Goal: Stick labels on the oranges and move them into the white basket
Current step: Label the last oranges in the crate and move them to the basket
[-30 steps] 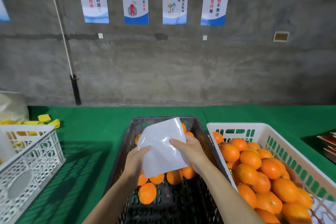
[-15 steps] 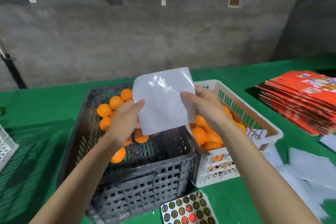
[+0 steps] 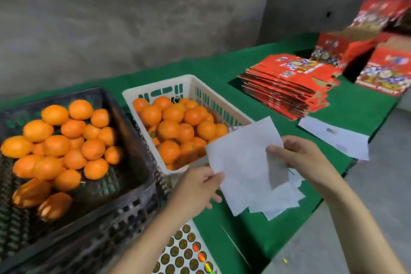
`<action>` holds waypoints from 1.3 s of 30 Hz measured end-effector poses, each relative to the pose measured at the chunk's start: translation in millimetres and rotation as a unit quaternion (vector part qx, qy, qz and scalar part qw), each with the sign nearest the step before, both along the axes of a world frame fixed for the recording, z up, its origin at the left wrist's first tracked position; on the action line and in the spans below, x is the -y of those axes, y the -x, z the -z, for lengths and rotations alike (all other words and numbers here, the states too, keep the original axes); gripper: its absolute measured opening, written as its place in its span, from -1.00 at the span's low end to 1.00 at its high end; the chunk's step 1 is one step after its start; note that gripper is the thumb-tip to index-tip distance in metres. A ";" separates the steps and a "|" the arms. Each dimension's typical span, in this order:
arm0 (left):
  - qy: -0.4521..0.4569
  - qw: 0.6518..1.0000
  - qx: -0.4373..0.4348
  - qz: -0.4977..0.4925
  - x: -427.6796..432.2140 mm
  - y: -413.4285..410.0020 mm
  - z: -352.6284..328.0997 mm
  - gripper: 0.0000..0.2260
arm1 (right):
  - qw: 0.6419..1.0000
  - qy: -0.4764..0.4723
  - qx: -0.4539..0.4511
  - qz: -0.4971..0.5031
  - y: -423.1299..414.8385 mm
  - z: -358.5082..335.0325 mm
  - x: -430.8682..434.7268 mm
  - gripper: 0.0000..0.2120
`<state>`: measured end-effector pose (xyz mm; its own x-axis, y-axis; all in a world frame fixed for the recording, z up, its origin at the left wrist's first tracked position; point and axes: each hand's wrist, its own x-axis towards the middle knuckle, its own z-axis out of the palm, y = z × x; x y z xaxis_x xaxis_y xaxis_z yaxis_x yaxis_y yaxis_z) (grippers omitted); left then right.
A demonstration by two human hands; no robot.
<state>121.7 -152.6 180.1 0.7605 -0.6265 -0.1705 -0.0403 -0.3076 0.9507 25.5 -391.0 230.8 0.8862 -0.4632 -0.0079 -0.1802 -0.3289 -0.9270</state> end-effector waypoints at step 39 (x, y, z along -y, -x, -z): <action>-0.278 0.923 0.264 0.038 -74.4 -8.1 169.0 -0.78 | 0.883 0.326 -0.142 -0.306 -60.1 208.3 -98.7 -0.79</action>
<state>129.8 -78.2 11.1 0.7874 -0.6082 -0.1002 -0.4940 -0.7198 0.4876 85.6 -292.3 22.5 0.9776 0.1133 -0.1776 0.0217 -0.8927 -0.4500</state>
